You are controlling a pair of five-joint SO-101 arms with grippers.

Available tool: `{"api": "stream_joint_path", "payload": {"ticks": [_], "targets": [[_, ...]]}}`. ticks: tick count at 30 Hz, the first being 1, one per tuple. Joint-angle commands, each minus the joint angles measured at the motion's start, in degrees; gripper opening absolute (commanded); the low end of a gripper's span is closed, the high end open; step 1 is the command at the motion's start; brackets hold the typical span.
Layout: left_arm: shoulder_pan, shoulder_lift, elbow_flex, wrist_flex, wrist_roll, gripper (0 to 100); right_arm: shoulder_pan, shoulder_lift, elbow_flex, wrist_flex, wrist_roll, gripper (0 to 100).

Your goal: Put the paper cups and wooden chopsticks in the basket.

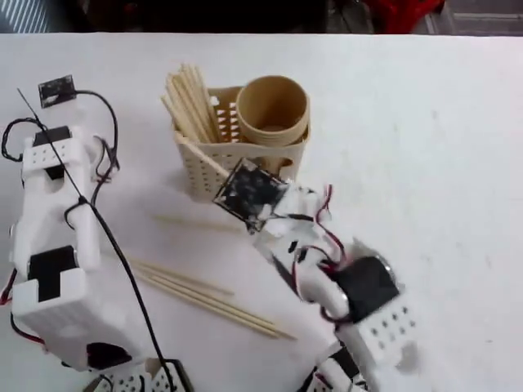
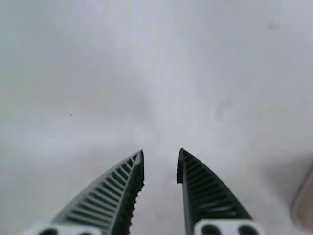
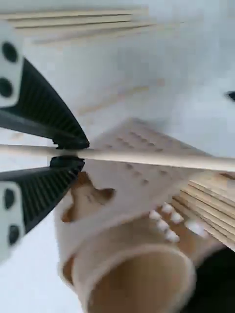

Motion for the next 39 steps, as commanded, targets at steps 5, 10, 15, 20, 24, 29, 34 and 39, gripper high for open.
{"api": "stream_joint_path", "payload": {"ticks": [5, 10, 15, 20, 24, 29, 34, 39], "targets": [[-0.1, -0.3, -0.3, -0.7, 0.7, 13, -1.8, 8.2, -15.9, -33.5, -14.8, 1.7], [0.0, -0.3, -0.2, -0.6, 0.7, 13, -1.8, 24.6, -22.2, -44.1, -15.1, 1.7], [0.0, -0.3, -0.2, -0.6, 0.7, 13, -1.2, 34.6, -25.4, -44.4, -15.4, 1.7], [0.0, -0.3, -0.2, -0.6, 0.7, 13, -0.5, 35.5, -24.8, -41.9, -19.2, 2.5], [0.0, -0.3, -0.2, -0.5, 0.7, 13, -0.5, 35.3, -24.7, -36.8, -19.7, 17.1], [0.0, -0.3, -0.2, -0.5, 0.7, 13, -0.2, 34.6, -24.7, -34.2, -19.7, 23.2], [0.0, -0.2, -0.1, -0.5, 0.7, 13, 1.1, 26.4, -24.4, -23.9, -19.2, 20.4], [0.0, -0.3, 1.1, -1.6, 0.7, 13, 2.9, 13.9, -21.2, -3.8, -15.1, 20.3]]}}
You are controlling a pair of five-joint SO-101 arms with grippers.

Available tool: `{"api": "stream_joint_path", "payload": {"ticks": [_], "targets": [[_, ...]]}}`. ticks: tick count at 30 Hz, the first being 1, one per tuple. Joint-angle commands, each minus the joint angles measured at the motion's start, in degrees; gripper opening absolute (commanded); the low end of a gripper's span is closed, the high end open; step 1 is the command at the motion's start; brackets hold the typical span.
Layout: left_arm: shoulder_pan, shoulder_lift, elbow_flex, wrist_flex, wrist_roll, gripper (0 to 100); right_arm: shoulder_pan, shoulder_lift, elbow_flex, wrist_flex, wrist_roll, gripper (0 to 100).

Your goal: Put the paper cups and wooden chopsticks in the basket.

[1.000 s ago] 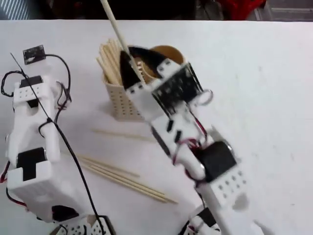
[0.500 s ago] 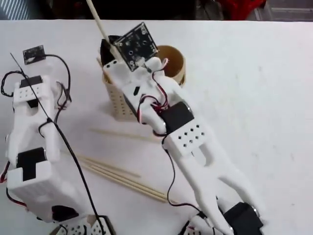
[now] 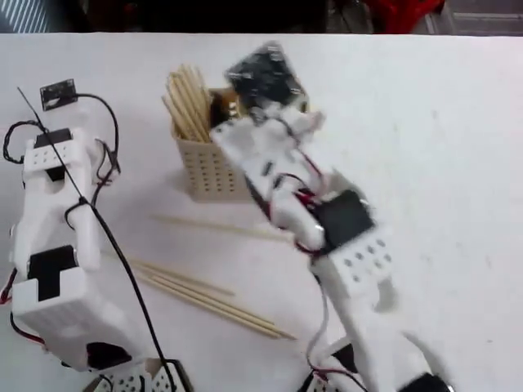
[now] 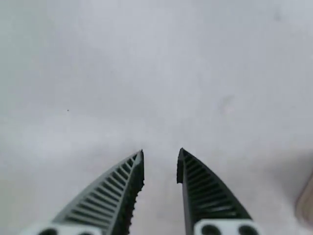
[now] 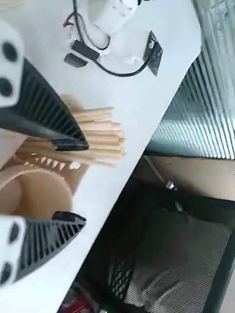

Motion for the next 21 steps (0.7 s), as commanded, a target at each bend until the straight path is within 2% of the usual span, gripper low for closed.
{"api": "stream_joint_path", "payload": {"ticks": [1, 4, 8, 16, 21], "targets": [[0.0, -0.3, -0.1, -1.4, 0.7, 13, -2.2, -7.2, 0.5, 11.7, 8.6, 19.6], [0.0, -0.3, -0.1, -1.6, 0.7, 13, -9.6, -5.7, 2.4, 21.1, 18.6, 17.3], [-0.4, -0.3, -0.1, -1.6, 0.7, 13, -15.1, -0.6, 7.3, 26.5, 25.4, 16.8], [-3.5, -0.3, 0.2, -4.0, 0.8, 13, -14.3, 18.7, 16.5, 13.2, 32.6, 17.2], [-7.0, -0.3, -0.2, -4.0, 9.1, 13, -13.9, 29.2, 16.4, 9.1, 34.1, 17.2]]}}
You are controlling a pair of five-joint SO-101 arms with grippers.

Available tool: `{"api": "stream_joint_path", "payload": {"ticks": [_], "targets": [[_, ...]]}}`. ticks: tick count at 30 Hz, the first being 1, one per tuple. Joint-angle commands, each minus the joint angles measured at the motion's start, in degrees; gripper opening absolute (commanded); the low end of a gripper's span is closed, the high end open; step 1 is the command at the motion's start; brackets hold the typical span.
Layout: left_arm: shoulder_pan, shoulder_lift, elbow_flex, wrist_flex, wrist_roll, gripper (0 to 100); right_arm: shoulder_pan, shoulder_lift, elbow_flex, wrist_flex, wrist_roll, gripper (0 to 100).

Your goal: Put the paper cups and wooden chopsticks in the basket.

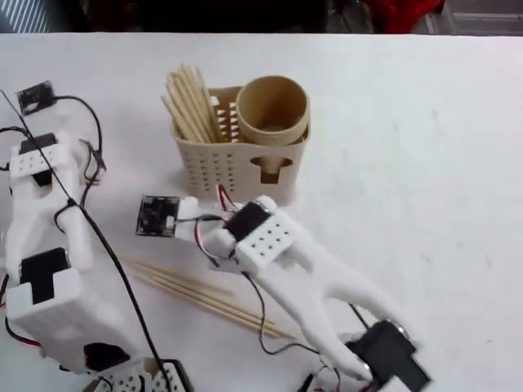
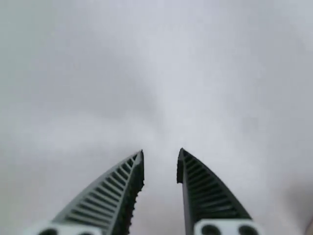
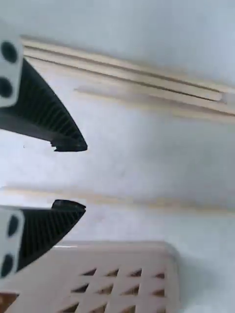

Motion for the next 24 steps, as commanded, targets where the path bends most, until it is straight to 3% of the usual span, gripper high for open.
{"api": "stream_joint_path", "payload": {"ticks": [1, 7, 13, 19, 24], "targets": [[-3.4, -0.3, -0.8, -1.4, 7.9, 13, -1.1, 4.3, -0.1, -2.0, 0.6, 17.2], [-4.9, -0.3, -0.4, -3.8, 10.7, 13, -10.2, 5.6, 2.5, -2.1, -0.4, 17.3], [-5.2, -0.3, -0.4, -3.8, 10.7, 13, -11.7, 7.8, 3.5, -3.7, -0.1, 17.3], [-5.2, -0.3, -0.5, -3.8, 10.7, 13, -18.3, 8.1, 5.3, -4.0, -0.4, 17.3], [-5.2, -0.3, -0.4, -3.7, 10.7, 13, -14.7, 8.1, 4.6, -5.2, -0.4, 17.3]]}}
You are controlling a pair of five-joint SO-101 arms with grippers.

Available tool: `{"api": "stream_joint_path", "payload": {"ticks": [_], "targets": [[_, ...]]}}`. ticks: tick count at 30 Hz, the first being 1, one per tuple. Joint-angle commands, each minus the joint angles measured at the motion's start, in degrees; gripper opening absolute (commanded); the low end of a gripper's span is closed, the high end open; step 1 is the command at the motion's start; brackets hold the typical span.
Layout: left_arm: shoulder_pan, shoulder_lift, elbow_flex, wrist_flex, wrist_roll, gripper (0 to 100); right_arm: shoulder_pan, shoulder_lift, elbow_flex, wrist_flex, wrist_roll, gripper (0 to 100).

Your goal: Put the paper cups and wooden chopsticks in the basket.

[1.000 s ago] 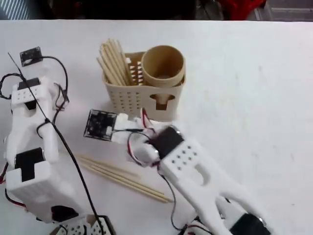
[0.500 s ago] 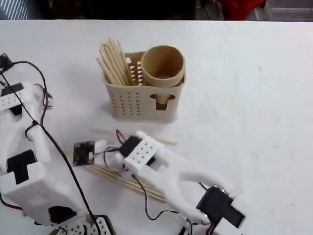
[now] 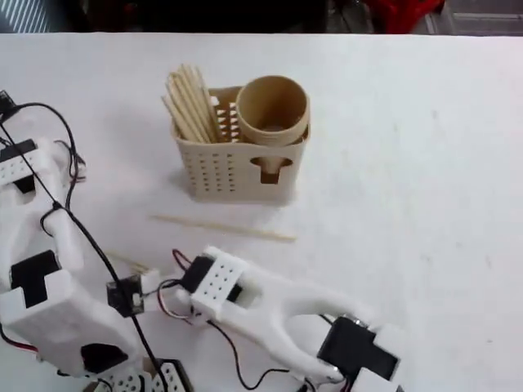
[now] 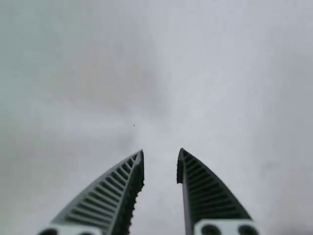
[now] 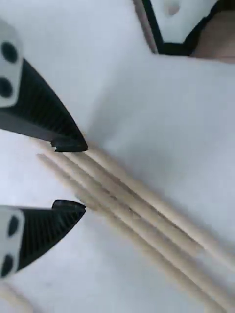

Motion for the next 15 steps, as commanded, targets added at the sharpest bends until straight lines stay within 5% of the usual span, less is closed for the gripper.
{"api": "stream_joint_path", "payload": {"ticks": [1, 15], "targets": [[-0.4, -0.3, -0.4, -0.9, 0.4, 13, 3.5, -0.3, -1.1, -0.8, -0.3, 17.3], [-0.3, -0.3, -0.4, -0.7, 0.4, 13, 21.8, 3.1, -4.6, -4.0, 3.3, 17.1]]}}
